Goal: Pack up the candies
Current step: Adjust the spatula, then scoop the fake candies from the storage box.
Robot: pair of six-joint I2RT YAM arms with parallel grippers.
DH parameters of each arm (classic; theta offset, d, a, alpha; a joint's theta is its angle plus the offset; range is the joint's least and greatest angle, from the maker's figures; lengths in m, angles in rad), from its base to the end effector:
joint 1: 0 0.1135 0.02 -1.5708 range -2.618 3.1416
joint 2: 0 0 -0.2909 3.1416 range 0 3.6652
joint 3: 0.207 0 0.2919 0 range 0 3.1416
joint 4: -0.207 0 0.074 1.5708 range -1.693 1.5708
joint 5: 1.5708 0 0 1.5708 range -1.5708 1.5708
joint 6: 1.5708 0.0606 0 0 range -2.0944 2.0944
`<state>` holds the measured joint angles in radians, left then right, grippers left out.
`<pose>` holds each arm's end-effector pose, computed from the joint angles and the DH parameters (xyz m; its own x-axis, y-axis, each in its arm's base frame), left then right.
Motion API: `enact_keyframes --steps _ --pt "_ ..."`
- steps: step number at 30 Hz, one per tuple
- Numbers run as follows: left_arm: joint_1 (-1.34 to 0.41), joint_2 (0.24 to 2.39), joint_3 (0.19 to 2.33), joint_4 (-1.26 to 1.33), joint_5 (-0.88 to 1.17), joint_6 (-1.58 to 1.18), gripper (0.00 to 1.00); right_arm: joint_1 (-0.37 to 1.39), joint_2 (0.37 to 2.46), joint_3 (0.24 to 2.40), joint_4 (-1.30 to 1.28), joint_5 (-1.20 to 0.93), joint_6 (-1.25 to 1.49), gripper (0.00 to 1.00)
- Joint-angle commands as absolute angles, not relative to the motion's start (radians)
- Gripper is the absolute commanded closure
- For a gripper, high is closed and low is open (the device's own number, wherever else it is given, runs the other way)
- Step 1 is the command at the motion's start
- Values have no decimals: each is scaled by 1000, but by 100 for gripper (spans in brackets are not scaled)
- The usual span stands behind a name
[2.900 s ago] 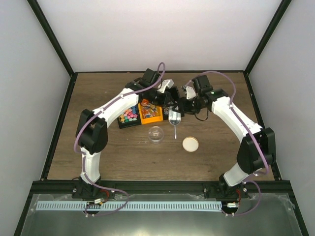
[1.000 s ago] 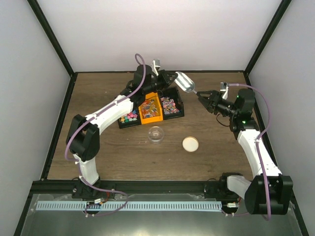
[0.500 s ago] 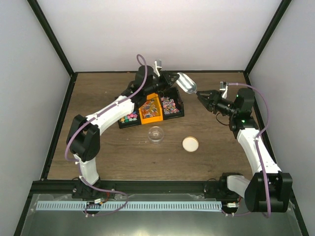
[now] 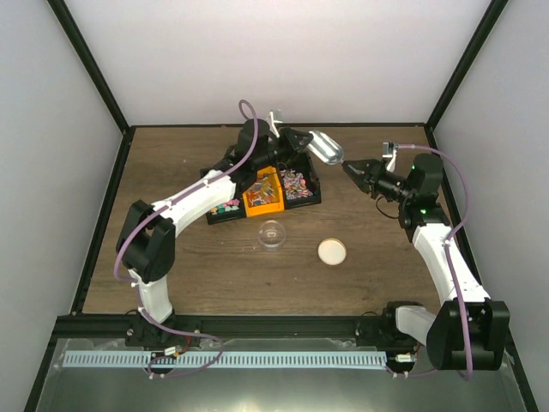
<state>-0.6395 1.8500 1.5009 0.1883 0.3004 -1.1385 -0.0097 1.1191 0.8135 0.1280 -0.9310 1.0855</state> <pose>0.4060 -0.3243 0.3307 -0.7843 -0.4976 -0.3705 0.2204 0.3348 -0.9161 0.2924 0.0458 0.3270 -0.7757 0.5357 -0.3338 -0.2093 0.2805 0.9367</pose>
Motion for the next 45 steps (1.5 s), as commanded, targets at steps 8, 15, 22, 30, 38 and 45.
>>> enact_keyframes --steps 8,15,22,30,38,45 --pt "-641 1831 1459 207 281 -1132 49 -8 1121 847 98 -922 1082 99" --pt "-583 1768 1400 117 227 -1044 15 -9 1128 895 -17 -866 1091 99" --pt "-562 1712 1474 -269 -30 -765 7 39 1204 995 -279 -737 1077 99" --pt "-561 1768 1556 -559 -269 -612 6 219 1392 1254 -659 -453 1107 99" --pt "-560 1843 1567 -686 -353 -645 0 318 1497 1413 -841 -297 1180 99" --pt "-556 1931 1594 -723 -381 -635 1 362 1553 1441 -876 -285 1234 99"
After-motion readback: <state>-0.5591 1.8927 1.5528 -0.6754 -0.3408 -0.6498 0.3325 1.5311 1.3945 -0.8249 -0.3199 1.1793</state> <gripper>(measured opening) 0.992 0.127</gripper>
